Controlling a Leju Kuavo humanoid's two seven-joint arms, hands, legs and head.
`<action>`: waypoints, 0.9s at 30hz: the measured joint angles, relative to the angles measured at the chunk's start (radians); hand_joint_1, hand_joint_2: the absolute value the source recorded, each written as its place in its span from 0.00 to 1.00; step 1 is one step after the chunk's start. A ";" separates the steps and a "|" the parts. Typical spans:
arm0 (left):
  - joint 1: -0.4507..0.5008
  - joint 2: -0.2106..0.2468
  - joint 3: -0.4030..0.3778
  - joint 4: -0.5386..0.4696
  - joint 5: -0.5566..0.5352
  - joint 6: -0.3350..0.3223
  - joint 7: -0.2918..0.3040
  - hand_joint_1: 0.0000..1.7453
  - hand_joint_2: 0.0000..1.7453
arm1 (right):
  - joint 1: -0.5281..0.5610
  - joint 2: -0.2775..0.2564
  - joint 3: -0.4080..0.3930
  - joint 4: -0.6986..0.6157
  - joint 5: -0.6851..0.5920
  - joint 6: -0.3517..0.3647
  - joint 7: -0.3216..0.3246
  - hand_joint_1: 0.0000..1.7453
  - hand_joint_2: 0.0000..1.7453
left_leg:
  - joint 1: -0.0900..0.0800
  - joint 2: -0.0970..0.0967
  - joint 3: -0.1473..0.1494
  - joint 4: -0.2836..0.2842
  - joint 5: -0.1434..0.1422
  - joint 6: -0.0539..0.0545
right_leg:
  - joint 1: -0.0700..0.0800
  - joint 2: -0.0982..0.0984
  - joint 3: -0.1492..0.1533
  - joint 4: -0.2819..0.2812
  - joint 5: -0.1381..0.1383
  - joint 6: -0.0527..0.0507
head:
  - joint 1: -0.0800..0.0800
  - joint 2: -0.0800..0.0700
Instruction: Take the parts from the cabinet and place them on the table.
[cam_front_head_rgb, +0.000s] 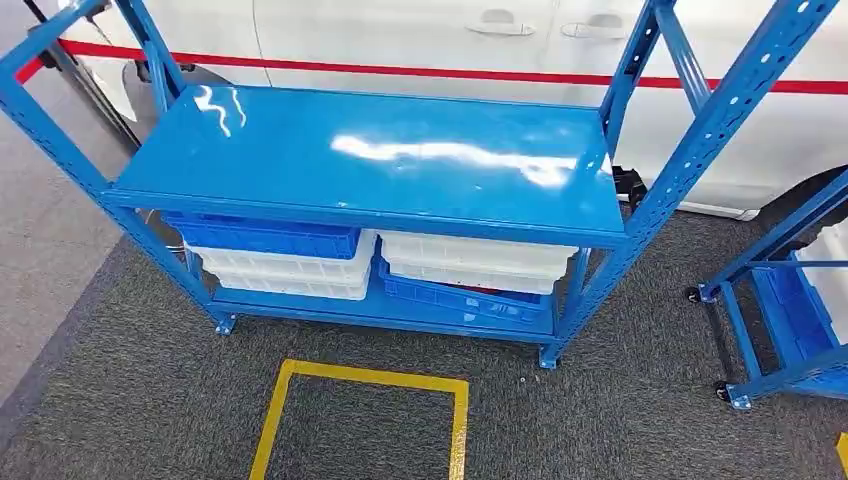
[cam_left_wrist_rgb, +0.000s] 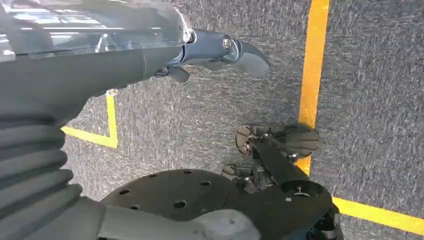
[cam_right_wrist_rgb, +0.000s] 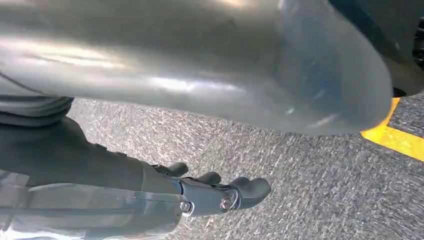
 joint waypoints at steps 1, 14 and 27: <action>0.000 0.000 0.000 0.000 -0.005 0.001 0.000 0.00 1.00 | 0.000 0.000 0.000 0.000 0.000 0.000 0.001 0.00 1.00 | 0.000 0.000 0.000 0.000 0.000 0.000 | 0.000 0.000 0.000 0.000 0.000 0.000 | 0.000 0.000; 0.001 0.000 -0.002 0.000 -0.010 0.047 0.038 0.00 1.00 | 0.000 0.000 -0.001 0.000 0.021 0.000 -0.017 0.00 0.00 | 0.000 0.000 0.000 0.000 0.000 0.000 | 0.001 0.000 0.000 0.000 0.000 0.000 | 0.000 0.000; 0.003 0.000 -0.001 0.000 0.000 0.035 0.024 0.00 0.00 | 0.000 0.000 -0.001 0.000 0.027 0.011 -0.012 0.00 0.00 | 0.003 -0.008 0.037 -0.043 -0.023 0.032 | -0.003 -0.008 -0.001 0.052 0.050 0.027 | -0.002 0.000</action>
